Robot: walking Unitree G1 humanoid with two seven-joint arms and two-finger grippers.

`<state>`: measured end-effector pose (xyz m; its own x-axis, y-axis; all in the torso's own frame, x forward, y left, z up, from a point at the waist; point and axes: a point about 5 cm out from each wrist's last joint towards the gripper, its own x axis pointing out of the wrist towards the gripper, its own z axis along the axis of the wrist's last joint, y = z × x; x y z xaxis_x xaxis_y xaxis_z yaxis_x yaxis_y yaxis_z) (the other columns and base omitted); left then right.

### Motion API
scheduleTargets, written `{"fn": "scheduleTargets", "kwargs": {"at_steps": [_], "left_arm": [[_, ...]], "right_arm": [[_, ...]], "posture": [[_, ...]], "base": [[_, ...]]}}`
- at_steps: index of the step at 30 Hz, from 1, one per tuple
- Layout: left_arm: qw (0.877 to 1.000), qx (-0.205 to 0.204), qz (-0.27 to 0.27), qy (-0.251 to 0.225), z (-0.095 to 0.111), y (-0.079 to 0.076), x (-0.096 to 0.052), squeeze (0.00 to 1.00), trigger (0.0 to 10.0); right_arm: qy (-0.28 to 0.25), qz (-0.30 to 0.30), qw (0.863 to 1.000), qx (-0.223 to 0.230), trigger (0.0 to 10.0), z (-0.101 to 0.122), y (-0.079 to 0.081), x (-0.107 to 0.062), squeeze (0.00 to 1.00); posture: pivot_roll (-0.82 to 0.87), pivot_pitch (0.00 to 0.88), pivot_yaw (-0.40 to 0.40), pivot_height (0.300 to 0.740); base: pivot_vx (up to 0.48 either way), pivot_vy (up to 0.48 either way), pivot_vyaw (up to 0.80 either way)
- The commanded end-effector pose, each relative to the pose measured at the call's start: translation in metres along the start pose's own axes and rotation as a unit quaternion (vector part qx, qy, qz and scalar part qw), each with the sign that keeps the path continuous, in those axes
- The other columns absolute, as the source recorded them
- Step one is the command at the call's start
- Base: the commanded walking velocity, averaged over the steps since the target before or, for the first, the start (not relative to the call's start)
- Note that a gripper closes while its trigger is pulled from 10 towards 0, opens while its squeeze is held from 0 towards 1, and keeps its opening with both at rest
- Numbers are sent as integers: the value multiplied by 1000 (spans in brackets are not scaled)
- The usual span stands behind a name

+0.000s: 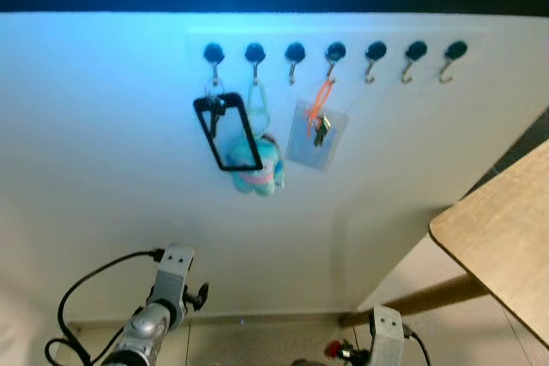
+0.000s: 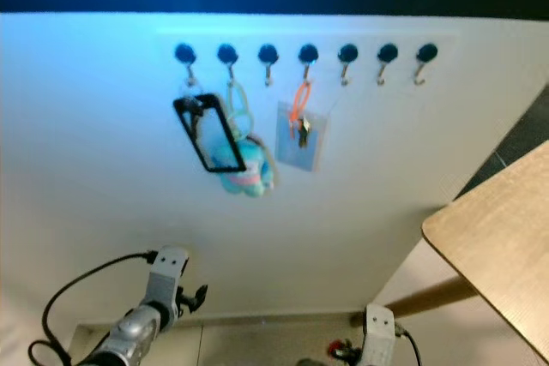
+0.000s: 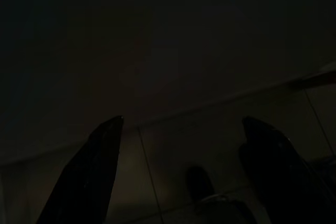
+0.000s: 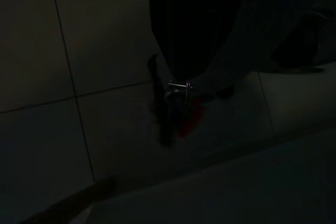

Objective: Hang keys on a hook

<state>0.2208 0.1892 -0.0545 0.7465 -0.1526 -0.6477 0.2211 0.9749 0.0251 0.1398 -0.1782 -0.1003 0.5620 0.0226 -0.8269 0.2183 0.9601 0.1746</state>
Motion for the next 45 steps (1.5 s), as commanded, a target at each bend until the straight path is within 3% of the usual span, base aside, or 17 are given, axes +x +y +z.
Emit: {"fn": "scheduleTargets", "kwargs": {"at_steps": [1, 14, 27, 37, 40, 41, 45], "left_arm": [[1000, -14, 2, 13, -7, -1, -2, 0, 10000], [1000, -9, 0, 7, -2, 0, 0, 0, 10000], [1000, 10, 16, 8, 6, 1, 4, 0, 10000], [999, 15, 37, 16, 9, 3, 6, 0, 10000], [997, 13, 67, 21, 8, 9, 4, 0, 10000], [994, 7, 104, 29, 7, 16, 3, 0, 10000], [991, 2, 128, 36, 5, 21, 2, 0, 10000]], "right_arm": [[2, -1, 1000, 0, 10000, -1, -2, 0, 0], [1, 0, 1000, 4, 10000, -1, 0, 0, 0], [0, -3, 1000, 5, 10000, 0, -3, 0, 0], [-3, 0, 1000, 5, 10000, 3, -2, 0, 0], [-7, 2, 1000, 4, 10000, 5, -1, 1, 0], [-21, 8, 1000, 3, 10000, 13, 2, 3, 0], [-37, 13, 999, -1, 10000, 22, 5, 4, 0]], "posture": [[77, 25, -12, 740], [81, 25, -1, 740], [91, 38, 3, 740], [92, 38, 3, 740], [92, 38, 0, 740], [90, 37, -1, 740], [88, 37, -1, 740]], "base": [[-398, 0, 0], [-391, 0, 0], [0, 0, 0], [0, -478, 0], [0, 0, 0], [0, 0, 0], [0, 0, 0]]}}
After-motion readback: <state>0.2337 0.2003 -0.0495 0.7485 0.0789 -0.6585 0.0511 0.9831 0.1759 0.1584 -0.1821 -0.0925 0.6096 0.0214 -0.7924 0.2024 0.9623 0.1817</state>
